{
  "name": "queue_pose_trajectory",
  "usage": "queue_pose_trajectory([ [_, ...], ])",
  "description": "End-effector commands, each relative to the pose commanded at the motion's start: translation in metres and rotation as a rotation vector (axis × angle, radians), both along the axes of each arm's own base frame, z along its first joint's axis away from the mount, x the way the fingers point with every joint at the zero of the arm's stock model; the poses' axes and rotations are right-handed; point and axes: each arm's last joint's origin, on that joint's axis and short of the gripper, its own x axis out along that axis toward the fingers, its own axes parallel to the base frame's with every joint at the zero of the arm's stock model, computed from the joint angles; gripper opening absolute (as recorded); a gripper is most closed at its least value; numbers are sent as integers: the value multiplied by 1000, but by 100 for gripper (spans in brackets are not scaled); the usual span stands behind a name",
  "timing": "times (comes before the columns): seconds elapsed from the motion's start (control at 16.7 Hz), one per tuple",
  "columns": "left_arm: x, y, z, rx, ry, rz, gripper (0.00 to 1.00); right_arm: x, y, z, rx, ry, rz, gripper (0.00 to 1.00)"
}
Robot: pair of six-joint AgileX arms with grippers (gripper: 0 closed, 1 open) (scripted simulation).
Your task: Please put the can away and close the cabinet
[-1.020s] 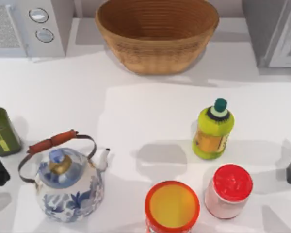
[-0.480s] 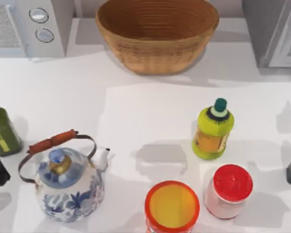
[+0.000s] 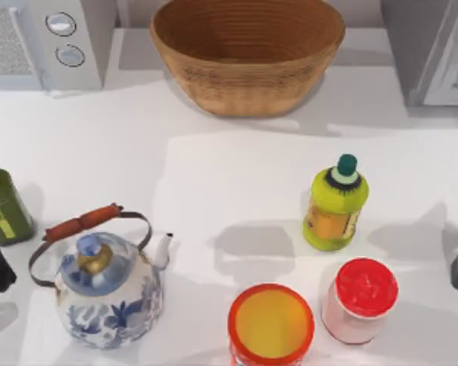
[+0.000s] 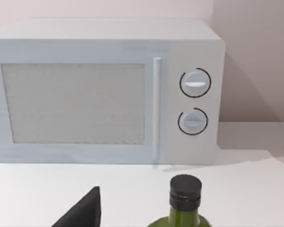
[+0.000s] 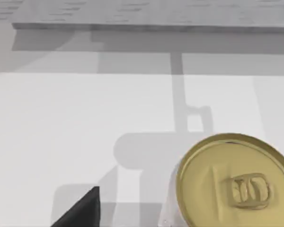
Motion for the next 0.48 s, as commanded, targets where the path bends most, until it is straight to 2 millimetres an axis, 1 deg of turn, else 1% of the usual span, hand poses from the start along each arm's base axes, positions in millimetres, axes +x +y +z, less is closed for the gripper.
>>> queue_pose_trajectory([
  [0.12,0,0,0,0,0,0,100,-2,-3,-19,20,66,3,100],
  [0.18,0,0,0,0,0,0,100,-3,-4,-24,26,83,4,100],
  [0.48,0,0,0,0,0,0,100,-3,-2,-25,26,86,7,100],
])
